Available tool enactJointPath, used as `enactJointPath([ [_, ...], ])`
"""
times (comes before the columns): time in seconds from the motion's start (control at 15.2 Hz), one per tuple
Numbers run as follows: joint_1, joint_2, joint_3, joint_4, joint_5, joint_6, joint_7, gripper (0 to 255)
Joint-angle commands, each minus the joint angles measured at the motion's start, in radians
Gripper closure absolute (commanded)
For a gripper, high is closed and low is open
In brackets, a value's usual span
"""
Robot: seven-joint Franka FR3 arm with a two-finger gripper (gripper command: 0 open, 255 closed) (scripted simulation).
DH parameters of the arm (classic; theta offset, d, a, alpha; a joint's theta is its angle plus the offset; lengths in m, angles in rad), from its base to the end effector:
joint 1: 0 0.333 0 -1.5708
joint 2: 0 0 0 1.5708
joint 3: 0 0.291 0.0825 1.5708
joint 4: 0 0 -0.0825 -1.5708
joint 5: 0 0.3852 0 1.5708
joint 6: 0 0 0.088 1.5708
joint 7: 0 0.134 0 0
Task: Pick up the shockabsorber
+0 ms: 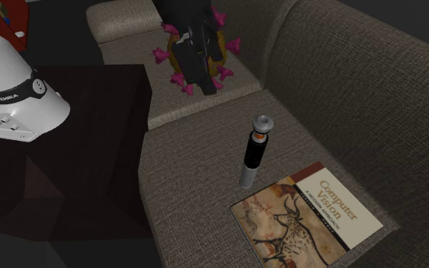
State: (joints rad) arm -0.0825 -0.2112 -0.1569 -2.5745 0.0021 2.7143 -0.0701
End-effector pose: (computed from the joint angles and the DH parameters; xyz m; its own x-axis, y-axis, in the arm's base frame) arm 0.4644 -0.1113 0.3217 0.9250 -0.1639 0.3428 -0.1707 -0.9853 -0.0102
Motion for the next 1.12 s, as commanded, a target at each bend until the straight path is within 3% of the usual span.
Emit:
enactJointPath([
  [0.0, 0.016, 0.087, -0.021, 0.022, 0.058, 0.078, -0.027, 0],
  [0.13, 0.035, 0.173, -0.042, 0.049, 0.152, 0.145, -0.088, 0],
  [0.33, 0.036, 0.305, -0.033, 0.109, 0.368, 0.225, -0.238, 0],
  [0.59, -0.083, 0.478, 0.099, 0.222, 0.645, 0.299, -0.445, 0],
  [1.06, -0.186, 0.569, 0.222, 0.253, 0.75, 0.372, -0.553, 0],
])
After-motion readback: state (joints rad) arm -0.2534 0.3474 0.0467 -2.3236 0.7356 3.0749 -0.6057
